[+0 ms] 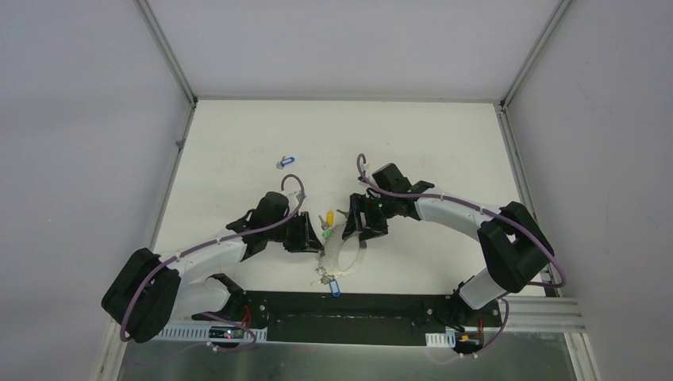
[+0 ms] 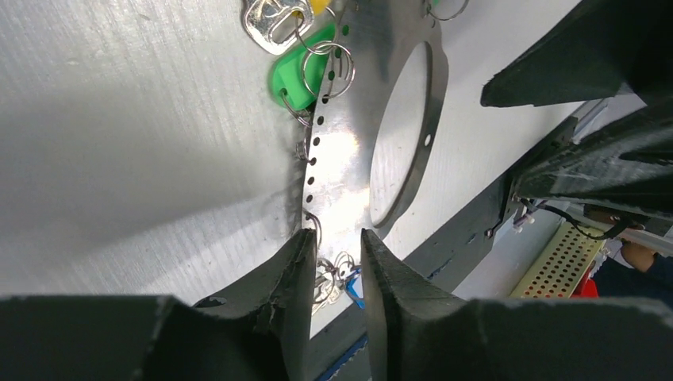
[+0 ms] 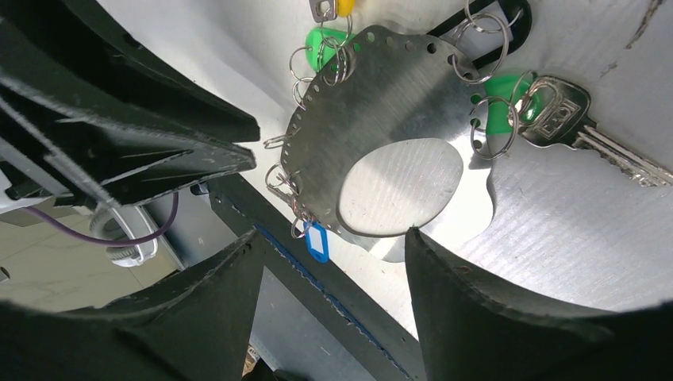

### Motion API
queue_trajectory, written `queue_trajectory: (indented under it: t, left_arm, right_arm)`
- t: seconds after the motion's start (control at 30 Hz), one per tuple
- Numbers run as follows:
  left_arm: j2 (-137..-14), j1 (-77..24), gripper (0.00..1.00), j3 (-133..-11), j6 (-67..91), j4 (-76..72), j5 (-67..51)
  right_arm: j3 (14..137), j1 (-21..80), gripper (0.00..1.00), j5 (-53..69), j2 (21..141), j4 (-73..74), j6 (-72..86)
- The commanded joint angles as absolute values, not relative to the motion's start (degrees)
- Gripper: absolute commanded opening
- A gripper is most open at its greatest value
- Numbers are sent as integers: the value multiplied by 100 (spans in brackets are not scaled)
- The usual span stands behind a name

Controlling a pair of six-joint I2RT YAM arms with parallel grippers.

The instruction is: Put the keys on the keyring

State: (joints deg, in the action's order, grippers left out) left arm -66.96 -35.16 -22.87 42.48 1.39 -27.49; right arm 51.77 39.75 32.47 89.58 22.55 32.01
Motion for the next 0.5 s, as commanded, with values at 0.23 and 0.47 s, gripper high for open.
queue_trajectory:
  t: [0.23, 0.47]
  left_arm:
    - [-5540, -3489, 36, -2604, 4497, 1635, -2095]
    - [-4986, -3489, 36, -2301, 5029, 1935, -2166]
  right_arm:
    - [5259, 4007, 67, 3475, 8825, 2132, 3084]
    - [5576, 4272, 63, 3600, 8927, 2410, 2660]
